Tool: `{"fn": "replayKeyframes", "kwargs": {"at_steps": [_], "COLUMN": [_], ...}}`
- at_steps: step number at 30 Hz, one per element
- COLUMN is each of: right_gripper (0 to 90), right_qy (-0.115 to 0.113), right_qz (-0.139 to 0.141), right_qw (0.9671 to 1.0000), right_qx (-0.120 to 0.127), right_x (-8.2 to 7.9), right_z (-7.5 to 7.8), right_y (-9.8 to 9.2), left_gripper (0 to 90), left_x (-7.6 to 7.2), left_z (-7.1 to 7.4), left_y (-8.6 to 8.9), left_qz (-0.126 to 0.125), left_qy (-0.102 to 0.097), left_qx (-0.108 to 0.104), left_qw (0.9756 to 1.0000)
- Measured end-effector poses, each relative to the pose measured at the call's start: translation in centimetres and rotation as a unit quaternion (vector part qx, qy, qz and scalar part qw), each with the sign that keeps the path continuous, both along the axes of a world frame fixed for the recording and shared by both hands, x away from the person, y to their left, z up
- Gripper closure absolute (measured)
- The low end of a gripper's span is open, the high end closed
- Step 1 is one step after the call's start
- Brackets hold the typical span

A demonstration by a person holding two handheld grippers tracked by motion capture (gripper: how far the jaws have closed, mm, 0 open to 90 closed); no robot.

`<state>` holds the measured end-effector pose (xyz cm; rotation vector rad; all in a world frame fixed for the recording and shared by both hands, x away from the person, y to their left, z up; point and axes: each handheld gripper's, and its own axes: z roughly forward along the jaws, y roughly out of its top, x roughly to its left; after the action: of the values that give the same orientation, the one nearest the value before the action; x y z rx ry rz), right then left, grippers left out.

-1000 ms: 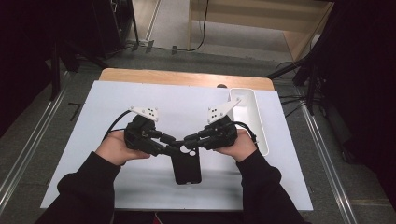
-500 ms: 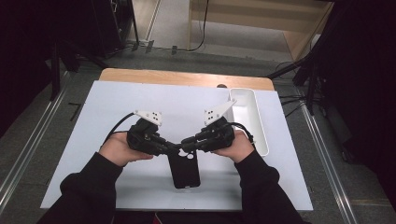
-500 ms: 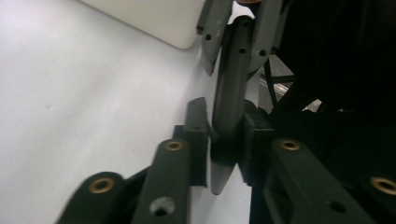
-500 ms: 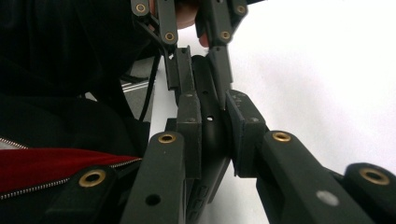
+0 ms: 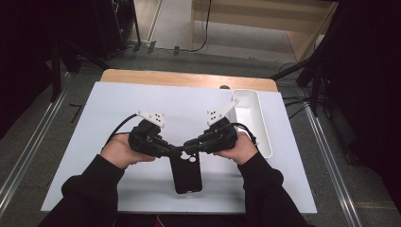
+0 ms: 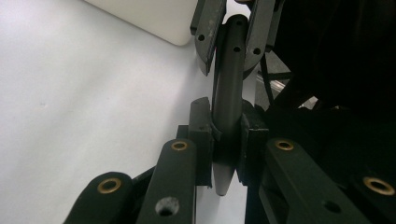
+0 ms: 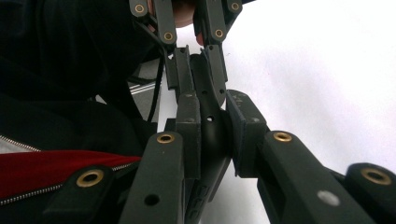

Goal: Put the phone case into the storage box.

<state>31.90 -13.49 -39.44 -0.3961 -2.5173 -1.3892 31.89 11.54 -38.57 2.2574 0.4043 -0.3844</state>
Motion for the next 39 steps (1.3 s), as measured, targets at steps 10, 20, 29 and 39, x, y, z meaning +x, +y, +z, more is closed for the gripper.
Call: {"fn": "replayKeyframes", "kwargs": {"at_steps": [10,20,29,39], "right_gripper": [60.6,45.5,32.1,19.2], "right_qy": [0.005,0.000,-0.035,-0.057], "right_qz": [-0.040,-0.133,-0.278,-0.350], "right_qw": [0.9987,0.9909,0.9596,0.9346], "right_qx": [0.032,0.023,-0.026,-0.029], "right_x": [-0.1,-0.1,-0.5,-0.5], "right_z": [1.1,2.0,2.6,1.7], "right_y": [-0.3,-0.9,-1.2,-2.2], "left_gripper": [79.0,78.9,78.8,78.8], "left_x": [0.0,-0.1,-0.4,-0.3], "left_z": [0.0,0.4,1.1,1.6], "left_y": [-0.1,0.2,0.3,0.6], "left_qz": [0.005,0.022,0.026,0.048], "left_qy": [-0.005,-0.010,-0.025,-0.028], "left_qx": [0.010,0.015,0.017,0.034], "left_qw": [0.9999,0.9996,0.9992,0.9979]}}
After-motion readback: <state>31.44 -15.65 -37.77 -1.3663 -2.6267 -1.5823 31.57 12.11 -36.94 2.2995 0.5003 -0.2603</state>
